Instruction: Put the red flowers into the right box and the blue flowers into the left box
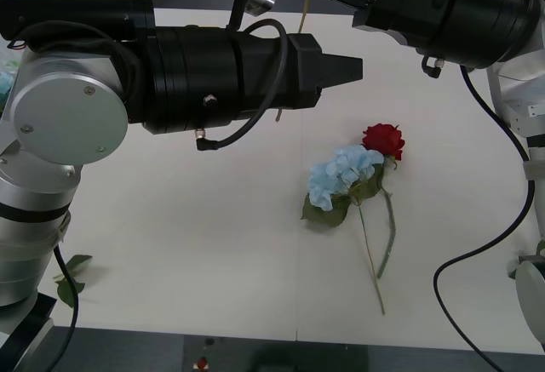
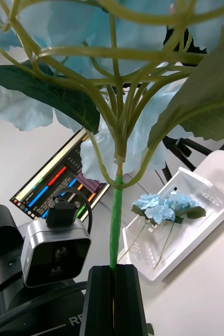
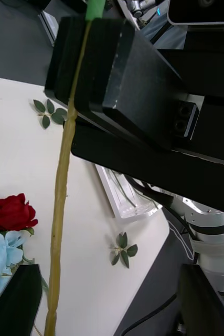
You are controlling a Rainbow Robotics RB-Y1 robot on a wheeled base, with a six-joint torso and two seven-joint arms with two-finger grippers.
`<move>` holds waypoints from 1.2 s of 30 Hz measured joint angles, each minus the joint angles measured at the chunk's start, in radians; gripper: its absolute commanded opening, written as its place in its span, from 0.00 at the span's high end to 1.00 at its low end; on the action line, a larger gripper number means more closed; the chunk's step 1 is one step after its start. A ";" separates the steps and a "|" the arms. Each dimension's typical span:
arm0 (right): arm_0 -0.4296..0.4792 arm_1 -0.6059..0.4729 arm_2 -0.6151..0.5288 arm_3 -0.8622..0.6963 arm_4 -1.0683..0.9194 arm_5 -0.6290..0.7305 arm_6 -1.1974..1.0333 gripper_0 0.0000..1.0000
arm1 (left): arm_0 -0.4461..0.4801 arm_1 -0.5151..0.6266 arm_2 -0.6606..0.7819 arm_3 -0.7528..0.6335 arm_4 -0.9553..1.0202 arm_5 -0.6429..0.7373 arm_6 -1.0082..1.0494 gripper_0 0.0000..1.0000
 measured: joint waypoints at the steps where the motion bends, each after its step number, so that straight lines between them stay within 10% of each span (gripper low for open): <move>1: 0.000 0.000 0.000 0.000 0.000 0.000 0.000 1.00 | 0.000 0.000 0.000 0.000 -0.003 0.000 0.000 1.00; 17: 0.000 0.000 0.000 0.000 0.000 0.000 0.000 0.97 | 0.000 0.039 0.000 0.000 -0.017 -0.016 0.000 1.00; 18: 0.000 0.000 0.000 0.000 0.000 0.000 0.000 0.42 | 0.000 0.043 0.000 0.000 -0.017 -0.018 0.000 1.00; 20: 0.000 0.000 0.000 0.000 0.000 0.000 0.000 0.00 | 0.000 0.049 0.000 0.000 -0.018 -0.029 0.000 1.00; 36: 0.000 0.000 0.000 0.000 0.000 0.000 0.000 0.00 | 0.078 0.287 0.348 -0.068 0.022 0.140 0.000 1.00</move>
